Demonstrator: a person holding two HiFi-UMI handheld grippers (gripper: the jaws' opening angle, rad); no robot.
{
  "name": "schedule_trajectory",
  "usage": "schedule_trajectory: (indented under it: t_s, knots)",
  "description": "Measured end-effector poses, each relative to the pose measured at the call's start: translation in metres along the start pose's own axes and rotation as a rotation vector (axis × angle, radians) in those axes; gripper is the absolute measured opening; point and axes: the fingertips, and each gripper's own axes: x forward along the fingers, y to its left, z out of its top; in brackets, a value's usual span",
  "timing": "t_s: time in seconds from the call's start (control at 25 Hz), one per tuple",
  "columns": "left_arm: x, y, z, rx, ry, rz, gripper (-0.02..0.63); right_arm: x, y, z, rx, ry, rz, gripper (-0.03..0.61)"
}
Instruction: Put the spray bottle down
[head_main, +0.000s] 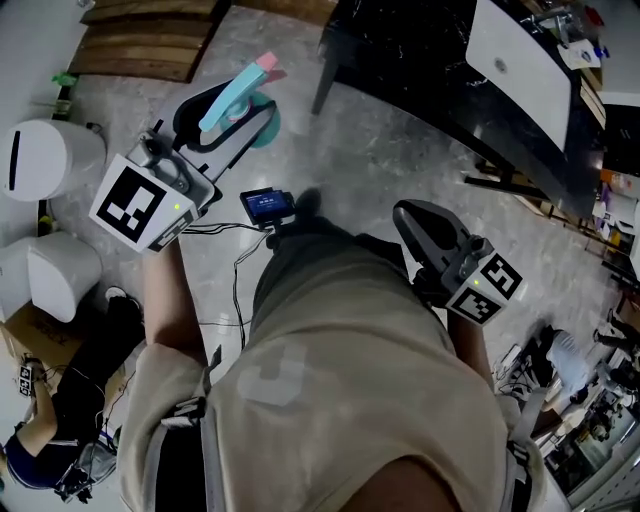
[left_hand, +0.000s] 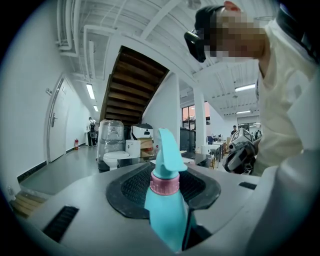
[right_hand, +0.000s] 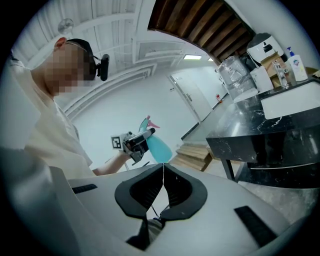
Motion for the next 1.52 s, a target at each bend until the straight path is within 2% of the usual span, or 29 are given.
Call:
schedule_trajectory:
  t_s: [0.48, 0.92, 1.12, 1.52]
  knots:
    - [0.034, -0.007, 0.003, 0.01, 0.005, -0.051, 0.157, 0.005, -0.016, 0.018, -0.051, -0.025, 0.001, 0.021]
    - [0.12, -0.001, 0.013, 0.053, 0.078, -0.061, 0.157, -0.015, -0.079, 0.055, -0.024, -0.086, 0.038, 0.021]
    - [0.16, 0.011, 0.013, 0.073, 0.125, -0.038, 0.158, -0.027, -0.11, 0.068, 0.035, -0.106, 0.066, 0.021]
    - [0.199, 0.065, 0.008, 0.031, 0.138, 0.083, 0.158, -0.045, -0.146, 0.08, 0.076, -0.104, 0.101, 0.021]
